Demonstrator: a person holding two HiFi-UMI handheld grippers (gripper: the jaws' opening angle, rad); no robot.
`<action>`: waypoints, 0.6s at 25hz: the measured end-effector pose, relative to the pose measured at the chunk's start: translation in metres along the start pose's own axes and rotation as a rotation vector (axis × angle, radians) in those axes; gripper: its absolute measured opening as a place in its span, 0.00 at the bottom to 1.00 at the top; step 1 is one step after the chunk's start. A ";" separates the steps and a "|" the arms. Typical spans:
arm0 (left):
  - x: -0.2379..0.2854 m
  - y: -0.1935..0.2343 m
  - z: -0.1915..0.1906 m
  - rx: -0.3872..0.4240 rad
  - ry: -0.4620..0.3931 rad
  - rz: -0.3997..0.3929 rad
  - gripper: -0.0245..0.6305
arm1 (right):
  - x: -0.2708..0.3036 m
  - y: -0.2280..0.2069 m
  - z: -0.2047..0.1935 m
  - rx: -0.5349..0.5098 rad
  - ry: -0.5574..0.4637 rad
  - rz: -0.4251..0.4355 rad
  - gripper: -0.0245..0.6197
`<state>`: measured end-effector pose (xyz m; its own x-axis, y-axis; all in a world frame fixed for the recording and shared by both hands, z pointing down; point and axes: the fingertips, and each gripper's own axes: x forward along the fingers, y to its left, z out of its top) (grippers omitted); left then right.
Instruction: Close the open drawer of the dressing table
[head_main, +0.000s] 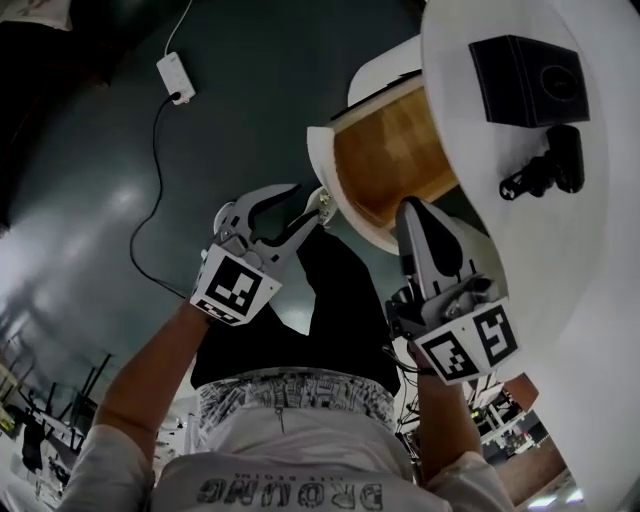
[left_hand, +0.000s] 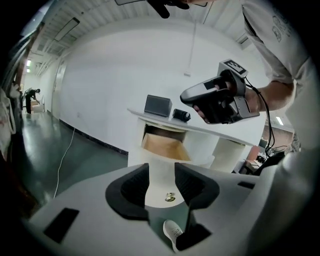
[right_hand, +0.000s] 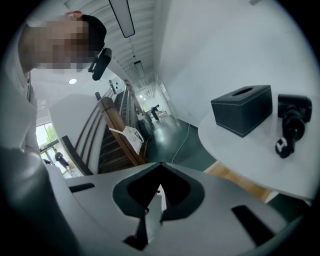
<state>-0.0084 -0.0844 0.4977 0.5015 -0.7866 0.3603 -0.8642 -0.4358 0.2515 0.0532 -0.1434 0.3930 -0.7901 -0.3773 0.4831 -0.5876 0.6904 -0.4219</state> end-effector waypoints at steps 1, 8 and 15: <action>0.005 0.000 -0.007 -0.005 0.006 0.002 0.31 | 0.004 -0.003 -0.001 0.004 0.007 0.009 0.05; 0.029 -0.004 -0.055 -0.033 0.035 -0.017 0.31 | 0.025 -0.022 -0.017 0.023 0.041 0.024 0.05; 0.048 -0.012 -0.090 -0.048 0.044 -0.034 0.31 | 0.033 -0.035 -0.042 0.016 0.071 0.022 0.05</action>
<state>0.0295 -0.0782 0.5927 0.5324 -0.7513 0.3900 -0.8444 -0.4390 0.3069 0.0553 -0.1538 0.4562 -0.7891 -0.3169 0.5263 -0.5732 0.6879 -0.4452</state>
